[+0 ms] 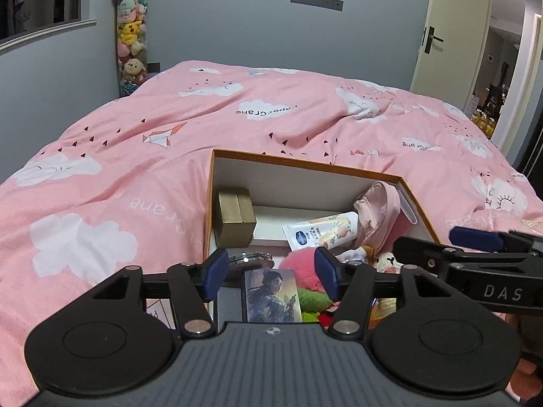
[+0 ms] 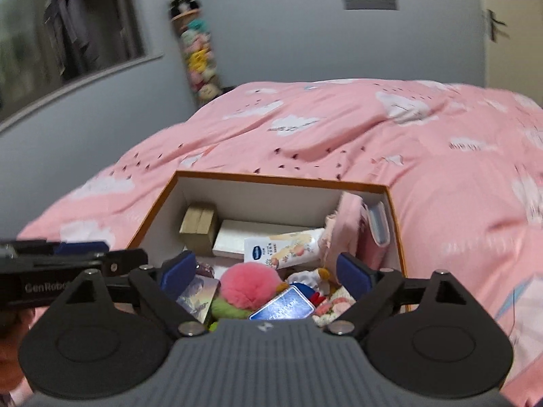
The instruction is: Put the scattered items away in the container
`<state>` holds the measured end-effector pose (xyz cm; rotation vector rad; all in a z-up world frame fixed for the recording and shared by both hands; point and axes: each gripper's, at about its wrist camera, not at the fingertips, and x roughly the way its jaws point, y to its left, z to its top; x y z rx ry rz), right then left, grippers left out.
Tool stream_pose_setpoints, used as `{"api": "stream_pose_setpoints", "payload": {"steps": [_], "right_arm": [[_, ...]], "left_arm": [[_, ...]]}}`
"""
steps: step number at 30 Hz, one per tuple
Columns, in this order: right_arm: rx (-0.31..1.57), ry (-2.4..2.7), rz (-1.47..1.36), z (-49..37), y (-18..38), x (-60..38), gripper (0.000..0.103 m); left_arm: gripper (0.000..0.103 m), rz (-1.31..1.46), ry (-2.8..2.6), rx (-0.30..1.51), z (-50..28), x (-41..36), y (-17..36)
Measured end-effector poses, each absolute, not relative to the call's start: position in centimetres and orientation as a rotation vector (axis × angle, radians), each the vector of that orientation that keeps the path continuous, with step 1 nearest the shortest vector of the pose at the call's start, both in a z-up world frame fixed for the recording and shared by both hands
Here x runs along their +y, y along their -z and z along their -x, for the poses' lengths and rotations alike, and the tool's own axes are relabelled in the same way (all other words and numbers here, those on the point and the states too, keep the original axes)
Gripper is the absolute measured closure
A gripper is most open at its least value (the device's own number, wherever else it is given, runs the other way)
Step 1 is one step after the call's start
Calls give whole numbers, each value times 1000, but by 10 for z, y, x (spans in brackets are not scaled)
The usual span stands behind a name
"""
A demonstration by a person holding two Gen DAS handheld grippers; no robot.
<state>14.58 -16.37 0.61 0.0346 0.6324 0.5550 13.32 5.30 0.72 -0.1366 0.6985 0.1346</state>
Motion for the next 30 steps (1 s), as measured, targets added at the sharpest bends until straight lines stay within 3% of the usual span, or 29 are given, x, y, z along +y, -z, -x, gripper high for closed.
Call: {"api": "stream_pose_setpoints", "payload": {"steps": [2, 30], "right_arm": [[626, -514, -26, -144, 0, -163, 7], [690, -419, -28, -155, 58, -162, 3]], "left_arm": [[31, 128, -149, 702, -133, 52, -4], [28, 9, -177, 831, -156, 31, 47]]}}
